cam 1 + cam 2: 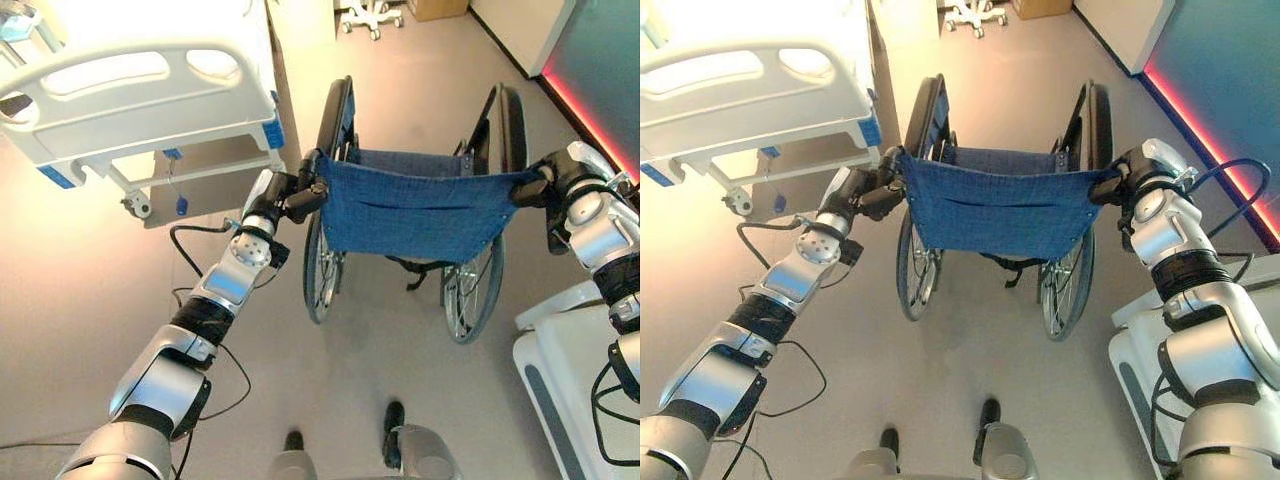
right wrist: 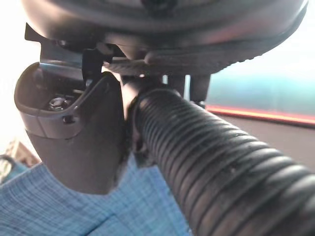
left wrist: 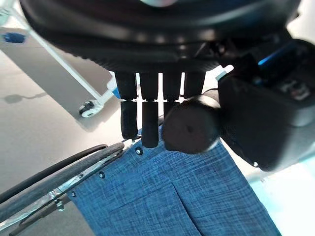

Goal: Push the wheelchair next to the bed

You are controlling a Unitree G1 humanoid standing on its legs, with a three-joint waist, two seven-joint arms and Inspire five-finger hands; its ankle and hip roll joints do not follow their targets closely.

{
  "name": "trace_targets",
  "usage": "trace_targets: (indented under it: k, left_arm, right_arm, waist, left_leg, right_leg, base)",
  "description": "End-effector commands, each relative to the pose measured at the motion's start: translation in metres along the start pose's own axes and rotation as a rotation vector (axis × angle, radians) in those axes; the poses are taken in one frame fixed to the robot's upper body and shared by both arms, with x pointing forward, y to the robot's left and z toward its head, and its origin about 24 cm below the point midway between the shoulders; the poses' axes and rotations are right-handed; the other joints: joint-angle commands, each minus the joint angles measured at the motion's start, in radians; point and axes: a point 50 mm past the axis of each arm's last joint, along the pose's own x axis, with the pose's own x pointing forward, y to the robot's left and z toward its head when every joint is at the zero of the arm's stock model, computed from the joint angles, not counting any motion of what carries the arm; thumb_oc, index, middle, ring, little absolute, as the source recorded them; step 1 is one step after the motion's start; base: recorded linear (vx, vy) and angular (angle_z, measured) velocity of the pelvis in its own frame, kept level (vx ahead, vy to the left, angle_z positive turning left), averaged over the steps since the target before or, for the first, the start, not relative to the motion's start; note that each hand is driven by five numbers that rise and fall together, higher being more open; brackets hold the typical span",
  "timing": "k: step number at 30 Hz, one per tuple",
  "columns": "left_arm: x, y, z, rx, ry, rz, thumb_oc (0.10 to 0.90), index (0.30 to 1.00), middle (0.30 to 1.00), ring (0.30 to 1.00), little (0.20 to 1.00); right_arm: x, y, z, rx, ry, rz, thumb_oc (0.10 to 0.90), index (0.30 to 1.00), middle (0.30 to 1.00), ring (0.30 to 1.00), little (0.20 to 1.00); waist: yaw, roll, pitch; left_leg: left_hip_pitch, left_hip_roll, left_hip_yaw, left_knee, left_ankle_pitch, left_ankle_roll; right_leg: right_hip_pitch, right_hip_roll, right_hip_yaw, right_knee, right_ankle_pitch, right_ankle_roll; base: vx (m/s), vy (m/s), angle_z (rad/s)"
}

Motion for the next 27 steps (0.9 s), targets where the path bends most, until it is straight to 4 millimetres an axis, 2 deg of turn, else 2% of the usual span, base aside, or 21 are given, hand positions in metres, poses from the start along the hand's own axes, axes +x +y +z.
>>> trace_targets:
  k: [1, 2, 3, 4, 6, 9, 11, 12, 13, 14, 15, 16, 17, 18, 19, 20, 23, 24, 25, 26, 27]
  left_arm:
    - [-0.019, -0.038, -0.042, 0.104, 0.111, -0.155, 0.4, 0.3, 0.3, 0.3, 0.3]
    - [-0.019, -0.037, -0.042, 0.104, 0.111, -0.154, 0.4, 0.3, 0.3, 0.3, 0.3]
    - [-0.02, -0.033, -0.043, 0.108, 0.113, -0.149, 0.4, 0.3, 0.3, 0.3, 0.3]
    - [-0.022, -0.03, -0.044, 0.11, 0.113, -0.144, 0.4, 0.3, 0.3, 0.3, 0.3]
    - [-0.025, -0.026, -0.048, 0.113, 0.117, -0.143, 0.4, 0.3, 0.3, 0.3, 0.3]
    - [-0.03, -0.021, -0.062, 0.111, 0.147, -0.144, 0.4, 0.3, 0.3, 0.3, 0.3]
    - [-0.031, -0.019, -0.065, 0.108, 0.15, -0.141, 0.4, 0.3, 0.3, 0.3, 0.3]
    - [-0.031, -0.017, -0.066, 0.107, 0.152, -0.141, 0.4, 0.3, 0.3, 0.3, 0.3]
    - [-0.032, -0.016, -0.069, 0.095, 0.168, -0.142, 0.4, 0.3, 0.3, 0.3, 0.3]
    - [-0.032, -0.015, -0.07, 0.095, 0.172, -0.14, 0.4, 0.3, 0.3, 0.3, 0.3]
    - [-0.031, -0.011, -0.072, 0.102, 0.178, -0.142, 0.4, 0.3, 0.3, 0.3, 0.3]
    - [-0.031, -0.009, -0.073, 0.107, 0.181, -0.144, 0.4, 0.3, 0.3, 0.3, 0.3]
    - [-0.032, -0.006, -0.075, 0.119, 0.186, -0.146, 0.4, 0.3, 0.3, 0.3, 0.3]
    - [-0.032, -0.002, -0.077, 0.129, 0.195, -0.143, 0.4, 0.3, 0.3, 0.3, 0.3]
    - [-0.032, -0.001, -0.077, 0.131, 0.195, -0.142, 0.4, 0.3, 0.3, 0.3, 0.3]
    - [-0.03, 0.003, -0.076, 0.139, 0.197, -0.136, 0.4, 0.3, 0.3, 0.3, 0.3]
    - [-0.029, -0.004, -0.076, 0.12, 0.201, -0.149, 0.4, 0.3, 0.3, 0.3, 0.3]
    - [-0.029, -0.007, -0.077, 0.115, 0.203, -0.155, 0.4, 0.3, 0.3, 0.3, 0.3]
    - [-0.029, -0.011, -0.078, 0.116, 0.204, -0.165, 0.4, 0.3, 0.3, 0.3, 0.3]
    - [-0.029, -0.015, -0.078, 0.116, 0.202, -0.174, 0.4, 0.3, 0.3, 0.3, 0.3]
    - [-0.03, -0.021, -0.078, 0.113, 0.194, -0.183, 0.4, 0.3, 0.3, 0.3, 0.3]
  right_arm:
    - [-0.017, 0.03, 0.079, -0.14, -0.391, 0.117, 0.4, 0.3, 0.3, 0.3, 0.3]
    - [-0.017, 0.03, 0.08, -0.14, -0.392, 0.117, 0.4, 0.3, 0.3, 0.3, 0.3]
    - [-0.018, 0.035, 0.084, -0.145, -0.399, 0.115, 0.4, 0.3, 0.3, 0.3, 0.3]
    - [-0.019, 0.037, 0.085, -0.145, -0.406, 0.116, 0.4, 0.3, 0.3, 0.3, 0.3]
    - [-0.02, 0.042, 0.086, -0.147, -0.416, 0.121, 0.4, 0.3, 0.3, 0.3, 0.3]
    - [-0.021, 0.048, 0.092, -0.158, -0.439, 0.149, 0.4, 0.3, 0.3, 0.3, 0.3]
    - [-0.02, 0.047, 0.096, -0.173, -0.449, 0.154, 0.4, 0.3, 0.3, 0.3, 0.3]
    - [-0.02, 0.047, 0.096, -0.176, -0.45, 0.157, 0.4, 0.3, 0.3, 0.3, 0.3]
    - [-0.019, 0.051, 0.094, -0.165, -0.444, 0.178, 0.4, 0.3, 0.3, 0.3, 0.3]
    - [-0.02, 0.053, 0.094, -0.162, -0.446, 0.183, 0.4, 0.3, 0.3, 0.3, 0.3]
    - [-0.02, 0.057, 0.09, -0.159, -0.442, 0.193, 0.4, 0.3, 0.3, 0.3, 0.3]
    - [-0.02, 0.059, 0.088, -0.154, -0.441, 0.195, 0.4, 0.3, 0.3, 0.3, 0.3]
    - [-0.02, 0.064, 0.082, -0.148, -0.435, 0.208, 0.4, 0.3, 0.3, 0.3, 0.3]
    - [-0.021, 0.07, 0.079, -0.145, -0.435, 0.216, 0.4, 0.3, 0.3, 0.3, 0.3]
    - [-0.021, 0.07, 0.079, -0.143, -0.435, 0.216, 0.4, 0.3, 0.3, 0.3, 0.3]
    - [-0.02, 0.069, 0.077, -0.134, -0.434, 0.208, 0.4, 0.3, 0.3, 0.3, 0.3]
    - [-0.018, 0.067, 0.067, -0.149, -0.419, 0.192, 0.4, 0.3, 0.3, 0.3, 0.3]
    - [-0.018, 0.067, 0.065, -0.158, -0.416, 0.189, 0.4, 0.3, 0.3, 0.3, 0.3]
    - [-0.017, 0.067, 0.061, -0.162, -0.407, 0.188, 0.4, 0.3, 0.3, 0.3, 0.3]
    - [-0.017, 0.066, 0.061, -0.16, -0.401, 0.182, 0.4, 0.3, 0.3, 0.3, 0.3]
    - [-0.016, 0.064, 0.062, -0.161, -0.397, 0.169, 0.4, 0.3, 0.3, 0.3, 0.3]
  waist:
    - [0.075, -0.04, 0.058]
    - [0.079, -0.041, 0.059]
    - [0.118, -0.035, 0.084]
    - [0.141, -0.024, 0.095]
    - [0.186, 0.004, 0.112]
    - [0.247, 0.027, 0.102]
    - [0.263, 0.032, 0.096]
    - [0.261, 0.031, 0.092]
    - [0.251, 0.02, 0.077]
    - [0.255, 0.018, 0.076]
    - [0.262, 0.001, 0.067]
    - [0.264, -0.007, 0.064]
    - [0.271, -0.025, 0.055]
    - [0.283, -0.043, 0.042]
    - [0.285, -0.045, 0.04]
    - [0.294, -0.054, 0.027]
    - [0.282, -0.053, 0.014]
    - [0.278, -0.051, 0.011]
    - [0.271, -0.053, 0.007]
    - [0.26, -0.056, 0.012]
    - [0.241, -0.043, 0.025]
  left_leg:
    - [-0.076, -0.109, -0.018, 0.2, -0.015, 0.112]
    - [-0.086, -0.119, -0.018, 0.198, -0.019, 0.115]
    - [-0.159, -0.189, 0.006, 0.175, -0.038, 0.124]
    - [-0.214, -0.213, 0.041, 0.155, -0.017, 0.123]
    - [-0.277, -0.241, 0.1, 0.077, 0.046, 0.113]
    - [-0.304, -0.269, 0.125, -0.049, 0.132, 0.112]
    - [-0.306, -0.254, 0.162, -0.051, 0.122, 0.12]
    - [-0.296, -0.245, 0.19, -0.052, 0.086, 0.136]
    - [-0.269, -0.24, 0.229, -0.023, 0.009, 0.162]
    - [-0.279, -0.237, 0.234, 0.004, 0.001, 0.178]
    - [-0.29, -0.246, 0.225, 0.054, -0.042, 0.202]
    - [-0.291, -0.246, 0.226, 0.067, -0.056, 0.211]
    - [-0.289, -0.246, 0.228, 0.09, -0.08, 0.229]
    - [-0.28, -0.252, 0.21, 0.084, -0.085, 0.239]
    - [-0.28, -0.253, 0.208, 0.084, -0.085, 0.24]
    - [-0.284, -0.256, 0.187, 0.082, -0.09, 0.251]
    - [-0.276, -0.272, 0.138, 0.078, -0.102, 0.269]
    - [-0.271, -0.275, 0.129, 0.077, -0.104, 0.271]
    - [-0.26, -0.284, 0.111, 0.08, -0.112, 0.273]
    - [-0.244, -0.291, 0.092, 0.091, -0.125, 0.271]
    - [-0.22, -0.279, 0.072, 0.101, -0.139, 0.263]
  right_leg:
    - [0.113, 0.032, 0.067, -0.046, 0.033, 0.037]
    - [0.117, 0.033, 0.07, -0.049, 0.034, 0.038]
    - [0.173, 0.06, 0.087, -0.055, 0.019, 0.042]
    - [0.205, 0.082, 0.087, -0.065, 0.011, 0.04]
    - [0.276, 0.129, 0.099, -0.074, -0.008, 0.036]
    - [0.35, 0.183, 0.145, -0.072, -0.043, 0.031]
    - [0.359, 0.19, 0.146, -0.046, -0.074, 0.025]
    - [0.354, 0.186, 0.14, -0.027, -0.082, 0.027]
    - [0.356, 0.166, 0.137, 0.025, -0.117, 0.034]
    - [0.357, 0.165, 0.132, 0.033, -0.11, 0.032]
    - [0.365, 0.149, 0.131, 0.055, -0.098, 0.042]
    - [0.365, 0.144, 0.131, 0.065, -0.089, 0.049]
    - [0.367, 0.12, 0.118, 0.113, -0.039, 0.077]
    - [0.381, 0.088, 0.104, 0.157, 0.009, 0.112]
    - [0.383, 0.085, 0.104, 0.161, 0.014, 0.116]
    - [0.387, 0.069, 0.11, 0.199, 0.053, 0.139]
    - [0.333, 0.079, 0.167, 0.322, 0.131, 0.165]
    - [0.319, 0.081, 0.176, 0.34, 0.15, 0.169]
    - [0.296, 0.057, 0.167, 0.343, 0.17, 0.169]
    - [0.267, 0.026, 0.158, 0.315, 0.16, 0.162]
    - [0.195, 0.005, 0.15, 0.253, 0.132, 0.146]
  base:
    - [0.39, -0.198, 0.1]
    - [0.45, -0.197, -0.19]
    - [0.32, -0.121, -0.37]
    - [0.45, -0.141, -0.54]
    - [0.45, -0.081, -0.97]
    - [0.52, 0.004, -0.89]
    - [0.43, 0.078, -0.68]
    - [0.5, 0.199, -0.61]
    - [0.37, 0.168, -0.22]
    - [0.45, 0.162, 0.01]
    - [0.21, 0.035, 0.1]
    - [0.42, 0.085, 0.08]
    - [0.51, 0.103, 0.01]
    - [0.44, 0.091, -0.02]
    - [0.4, 0.081, -0.02]
    - [0.27, 0.077, 0.05]
    - [0.28, 0.088, -0.03]
    - [0.34, 0.08, 0.14]
    - [0.34, 0.014, 0.36]
    - [0.43, -0.065, 0.34]
    - [0.33, -0.086, 0.17]
